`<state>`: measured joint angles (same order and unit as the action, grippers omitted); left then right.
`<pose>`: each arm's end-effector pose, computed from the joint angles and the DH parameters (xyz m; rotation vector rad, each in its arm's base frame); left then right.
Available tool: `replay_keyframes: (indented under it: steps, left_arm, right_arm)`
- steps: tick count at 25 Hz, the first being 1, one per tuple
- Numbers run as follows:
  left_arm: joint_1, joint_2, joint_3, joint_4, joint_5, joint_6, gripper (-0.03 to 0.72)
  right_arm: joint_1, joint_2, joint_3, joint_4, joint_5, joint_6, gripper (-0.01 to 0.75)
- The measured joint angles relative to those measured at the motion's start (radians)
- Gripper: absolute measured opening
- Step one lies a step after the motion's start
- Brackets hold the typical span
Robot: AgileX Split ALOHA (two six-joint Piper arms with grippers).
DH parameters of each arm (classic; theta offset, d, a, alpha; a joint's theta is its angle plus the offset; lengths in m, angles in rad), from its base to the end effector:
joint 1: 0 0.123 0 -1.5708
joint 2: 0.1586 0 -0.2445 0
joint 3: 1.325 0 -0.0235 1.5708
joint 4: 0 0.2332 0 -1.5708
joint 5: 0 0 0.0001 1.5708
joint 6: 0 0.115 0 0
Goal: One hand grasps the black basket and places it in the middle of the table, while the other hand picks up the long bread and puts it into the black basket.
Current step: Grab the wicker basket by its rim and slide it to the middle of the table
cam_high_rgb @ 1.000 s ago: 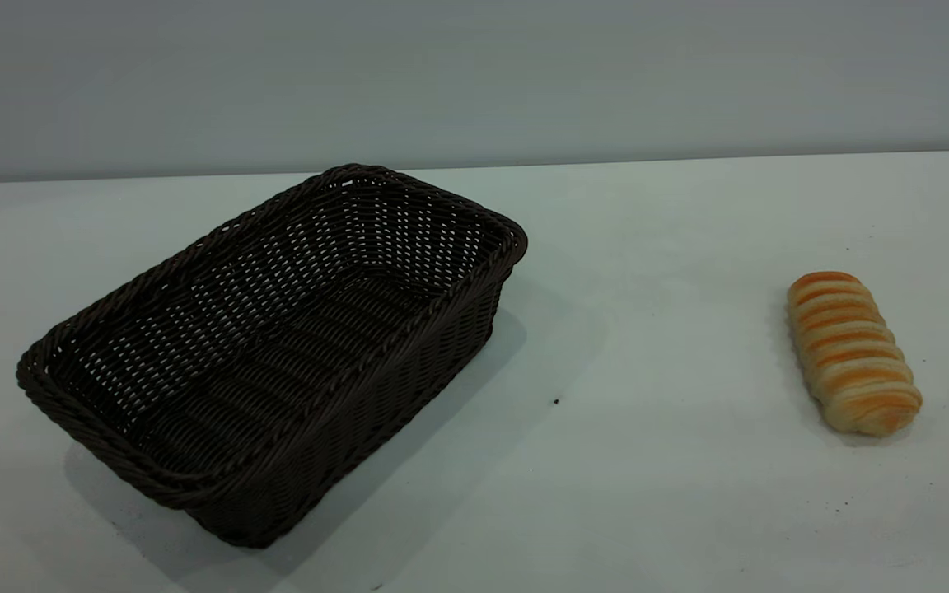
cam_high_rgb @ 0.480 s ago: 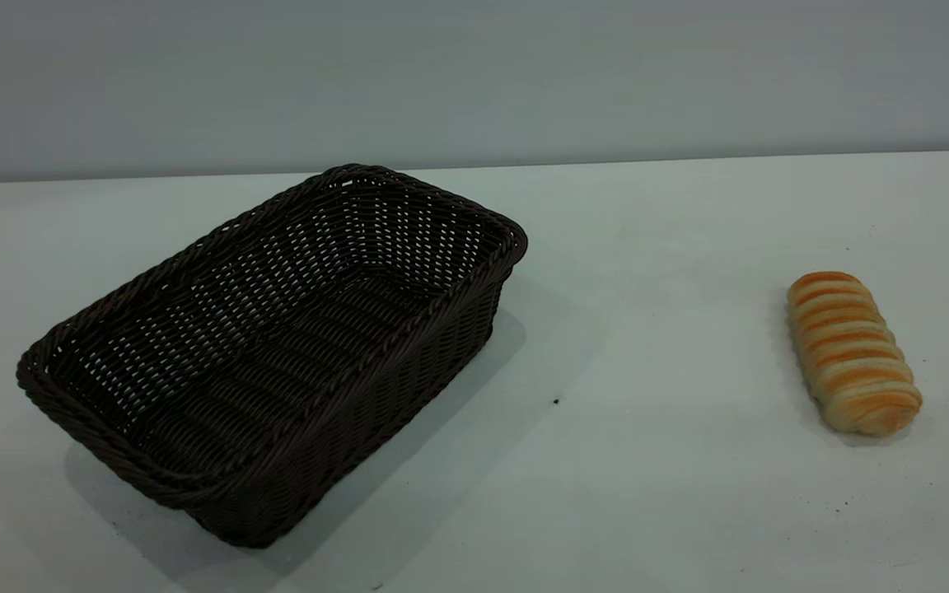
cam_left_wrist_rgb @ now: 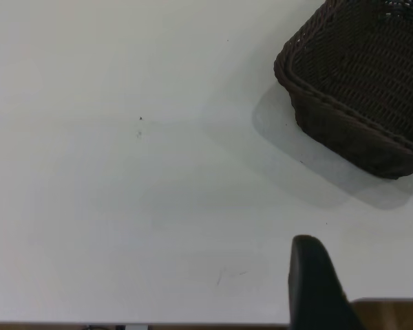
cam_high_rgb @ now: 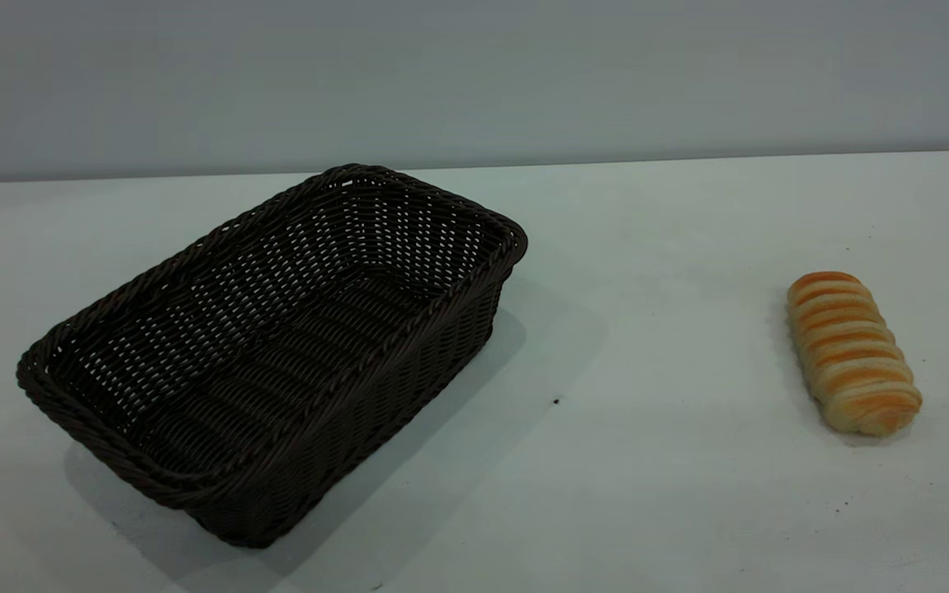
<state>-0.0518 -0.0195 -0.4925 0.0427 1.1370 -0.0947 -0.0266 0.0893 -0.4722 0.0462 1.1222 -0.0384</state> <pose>0.0360 0.0026 0.2489 -0.0495 2.1074 -0.0362 0.0516 0.0034 0.2398 -0.0137 2.2219 0.0215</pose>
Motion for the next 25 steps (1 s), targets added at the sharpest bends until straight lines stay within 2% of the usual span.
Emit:
replay_keyframes:
  steps: [17, 20, 23, 25]
  left_arm:
    - [0.001, 0.000, -0.001, 0.024, -0.002, 0.000, 0.422]
    - [0.001, 0.000, -0.011, 0.017, -0.058, 0.000, 0.422]
    - [0.001, 0.002, -0.015, -0.029, -0.135, -0.013, 0.422]
    - [0.001, 0.038, -0.015, -0.061, -0.134, -0.030, 0.422]
  right_arm:
    - [0.000, 0.000, 0.000, -0.001, -0.001, -0.001, 0.346]
    - [0.000, 0.000, -0.007, -0.001, -0.011, -0.002, 0.346]
    - [0.000, 0.003, -0.022, 0.008, -0.074, -0.015, 0.346]
    - [0.000, 0.028, -0.026, 0.045, -0.120, -0.038, 0.346]
